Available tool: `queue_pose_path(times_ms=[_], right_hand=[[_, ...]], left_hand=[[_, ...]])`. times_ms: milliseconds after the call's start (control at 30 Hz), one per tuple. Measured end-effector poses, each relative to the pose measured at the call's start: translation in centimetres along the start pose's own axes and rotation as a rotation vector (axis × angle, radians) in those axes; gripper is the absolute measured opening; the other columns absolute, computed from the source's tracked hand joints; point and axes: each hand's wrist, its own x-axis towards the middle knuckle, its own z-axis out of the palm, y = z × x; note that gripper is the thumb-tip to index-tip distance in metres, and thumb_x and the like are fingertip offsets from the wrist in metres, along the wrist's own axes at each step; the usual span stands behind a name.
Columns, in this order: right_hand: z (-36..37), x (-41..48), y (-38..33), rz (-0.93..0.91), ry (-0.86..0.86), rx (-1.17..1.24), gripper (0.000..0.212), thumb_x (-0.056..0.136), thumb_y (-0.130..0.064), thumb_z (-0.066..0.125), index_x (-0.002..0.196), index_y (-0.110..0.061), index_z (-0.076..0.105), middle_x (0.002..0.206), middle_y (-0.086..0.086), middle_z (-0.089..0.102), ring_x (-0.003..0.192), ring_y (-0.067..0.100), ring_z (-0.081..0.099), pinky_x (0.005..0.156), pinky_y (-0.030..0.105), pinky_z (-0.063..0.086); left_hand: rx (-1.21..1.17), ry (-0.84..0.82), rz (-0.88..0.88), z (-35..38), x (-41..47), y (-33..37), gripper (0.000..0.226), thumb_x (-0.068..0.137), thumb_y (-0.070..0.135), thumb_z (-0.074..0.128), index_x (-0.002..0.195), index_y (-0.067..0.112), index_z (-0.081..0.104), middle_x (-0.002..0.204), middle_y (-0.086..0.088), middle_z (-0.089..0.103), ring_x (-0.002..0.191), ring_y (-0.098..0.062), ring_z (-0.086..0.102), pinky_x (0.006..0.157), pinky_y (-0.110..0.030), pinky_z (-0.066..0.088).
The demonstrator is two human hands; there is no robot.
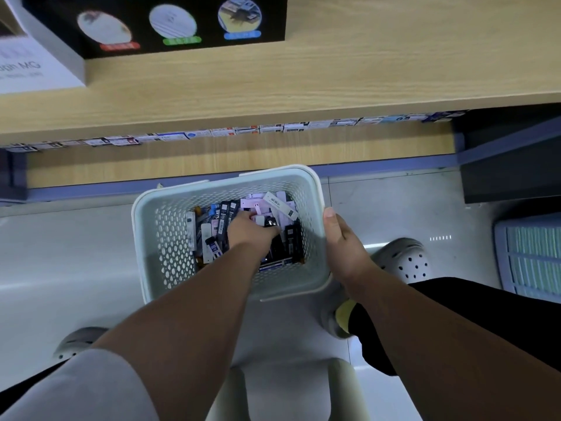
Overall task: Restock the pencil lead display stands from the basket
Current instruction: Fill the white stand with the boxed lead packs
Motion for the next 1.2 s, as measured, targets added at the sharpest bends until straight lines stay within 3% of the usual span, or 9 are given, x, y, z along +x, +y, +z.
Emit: queue_pose_path(times_ms=[67,300,433,600,667,733,867,1033,1200], right_hand=[[0.1,-0.1,-0.1,-0.01,0.003,0.002,0.031,0.107,-0.05,0.031,0.117,-0.033,0.054,0.107,-0.011,0.063,0.11,0.017,0.06,0.099,0.034,0.046],[0.1,-0.1,0.0,-0.009,0.018,-0.021,0.033,0.106,-0.054,0.031,0.117,-0.035,0.056,0.116,-0.002,0.065,0.114,0.02,0.059,0.107,0.041,0.045],[0.1,-0.2,-0.2,-0.014,0.018,-0.007,0.037,0.106,-0.053,0.031,0.122,-0.032,0.057,0.116,-0.002,0.065,0.113,0.02,0.059,0.102,0.036,0.045],[0.1,-0.3,-0.1,-0.021,0.02,-0.017,0.039,0.106,-0.054,0.031,0.125,-0.032,0.057,0.119,-0.001,0.065,0.115,0.02,0.059,0.103,0.037,0.045],[0.1,-0.2,-0.1,-0.021,0.018,-0.015,0.041,0.106,-0.055,0.032,0.127,-0.031,0.058,0.12,-0.001,0.066,0.115,0.02,0.06,0.105,0.04,0.046],[0.1,-0.1,0.0,-0.02,0.02,-0.013,0.044,0.105,-0.056,0.032,0.129,-0.03,0.058,0.121,-0.001,0.067,0.116,0.019,0.06,0.107,0.042,0.046],[0.2,0.0,0.2,-0.023,0.024,-0.018,0.048,0.104,-0.058,0.032,0.128,-0.028,0.06,0.119,-0.001,0.069,0.114,0.02,0.062,0.107,0.047,0.047],[0.2,0.0,0.3,-0.029,0.034,-0.02,0.048,0.103,-0.059,0.033,0.125,-0.026,0.062,0.115,0.0,0.07,0.112,0.019,0.064,0.105,0.045,0.049],[0.1,-0.1,0.2,-0.036,0.013,-0.003,0.038,0.105,-0.054,0.032,0.119,-0.032,0.06,0.115,-0.003,0.069,0.111,0.015,0.063,0.102,0.036,0.048]], left_hand=[[0.02,0.008,0.001,0.2,-0.1,0.0,0.074,0.073,0.03,0.088,0.135,0.014,0.053,0.12,-0.006,0.063,0.088,-0.023,0.062,0.083,-0.04,0.058],[0.074,0.055,0.079,0.7,-0.4,-0.1,0.059,0.074,0.032,0.087,0.12,0.013,0.055,0.116,-0.006,0.061,0.091,-0.023,0.062,0.076,-0.033,0.053],[0.04,0.031,0.102,0.7,-0.5,-0.7,0.061,0.076,0.029,0.085,0.126,0.012,0.053,0.115,-0.004,0.059,0.093,-0.022,0.059,0.083,-0.037,0.054],[0.019,-0.059,0.112,0.8,-0.5,-1.0,0.076,0.08,0.027,0.083,0.144,0.012,0.046,0.143,-0.007,0.054,0.118,-0.025,0.056,0.095,-0.03,0.045],[0.006,-0.109,0.094,0.7,-0.6,-1.1,0.078,0.08,0.027,0.083,0.146,0.011,0.045,0.147,-0.007,0.05,0.116,-0.022,0.054,0.095,-0.031,0.044],[0.006,-0.137,0.101,0.7,-0.6,-1.4,0.075,0.082,0.026,0.081,0.146,0.012,0.045,0.148,-0.008,0.049,0.107,-0.018,0.05,0.09,-0.028,0.04],[-0.003,-0.149,0.099,0.8,-0.5,-1.7,0.076,0.079,0.036,0.083,0.143,0.016,0.048,0.142,-0.003,0.054,0.121,-0.025,0.055,0.093,-0.029,0.042],[-0.058,-0.115,0.044,1.8,-0.5,-1.8,0.045,0.068,0.032,0.088,0.106,0.024,0.066,0.093,0.0,0.075,0.086,-0.023,0.073,0.081,-0.041,0.06],[-0.149,-0.096,-0.009,1.9,-0.3,-1.5,0.051,0.072,0.032,0.087,0.113,0.017,0.063,0.102,0.009,0.069,0.077,-0.012,0.065,0.063,-0.025,0.05]])
